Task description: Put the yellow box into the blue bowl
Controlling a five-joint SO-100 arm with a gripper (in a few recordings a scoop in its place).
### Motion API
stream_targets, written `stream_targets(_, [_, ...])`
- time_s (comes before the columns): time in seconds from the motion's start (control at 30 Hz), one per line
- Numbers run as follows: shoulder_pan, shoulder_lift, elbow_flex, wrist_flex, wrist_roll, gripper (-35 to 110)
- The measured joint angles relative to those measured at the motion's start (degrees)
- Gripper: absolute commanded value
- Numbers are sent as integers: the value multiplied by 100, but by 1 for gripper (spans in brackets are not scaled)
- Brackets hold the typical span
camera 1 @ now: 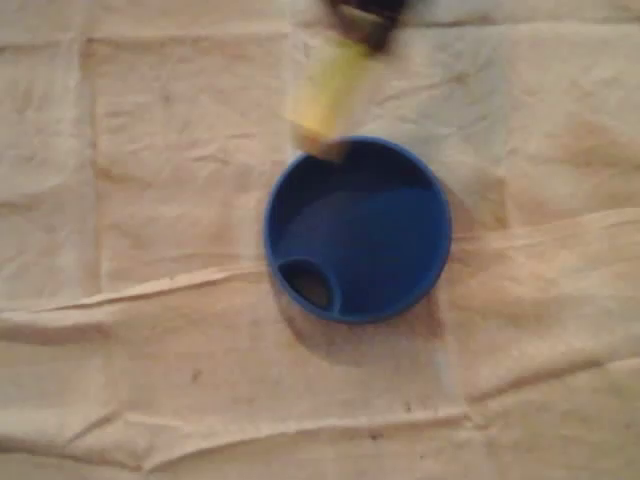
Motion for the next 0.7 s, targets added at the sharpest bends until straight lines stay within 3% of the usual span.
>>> stream_targets(0.27, [-237,-369,-299,-554,782,0])
stream_targets(0.7, [26,-2593,-2197,-765,853,0])
